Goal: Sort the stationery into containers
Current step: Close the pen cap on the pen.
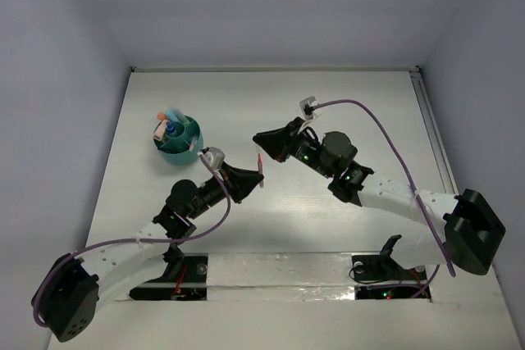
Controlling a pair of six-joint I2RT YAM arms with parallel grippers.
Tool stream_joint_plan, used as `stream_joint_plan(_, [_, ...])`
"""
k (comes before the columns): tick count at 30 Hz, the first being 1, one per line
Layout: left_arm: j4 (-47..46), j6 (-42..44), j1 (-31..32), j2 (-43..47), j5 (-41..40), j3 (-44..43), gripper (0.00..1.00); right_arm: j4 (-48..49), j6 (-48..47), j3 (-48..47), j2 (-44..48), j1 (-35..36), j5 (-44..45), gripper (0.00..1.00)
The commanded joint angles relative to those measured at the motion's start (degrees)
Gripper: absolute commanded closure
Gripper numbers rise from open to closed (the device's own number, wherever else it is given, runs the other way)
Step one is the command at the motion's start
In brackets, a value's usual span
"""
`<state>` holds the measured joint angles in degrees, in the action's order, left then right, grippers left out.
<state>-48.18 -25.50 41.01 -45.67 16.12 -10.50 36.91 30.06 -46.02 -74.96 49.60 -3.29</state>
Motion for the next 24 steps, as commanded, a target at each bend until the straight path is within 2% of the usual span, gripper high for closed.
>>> stream_joint_plan(1, [-2.8,0.7,-0.3,1.1,-0.1,-1.3,1.0,3.7,0.2,0.1,0.9,0.7,-0.6,1.0])
stream_joint_plan(16, [-3.2,0.1,-0.3,1.6,-0.3,-1.0,1.0,7.5,-0.5,1.5,-0.9,1.8,-2.4,1.0])
stream_joint_plan(24, [-3.2,-0.3,-0.3,3.6,-0.9,-0.5,1.0,8.6,-1.9,3.1,-0.5,2.3,0.1,1.0])
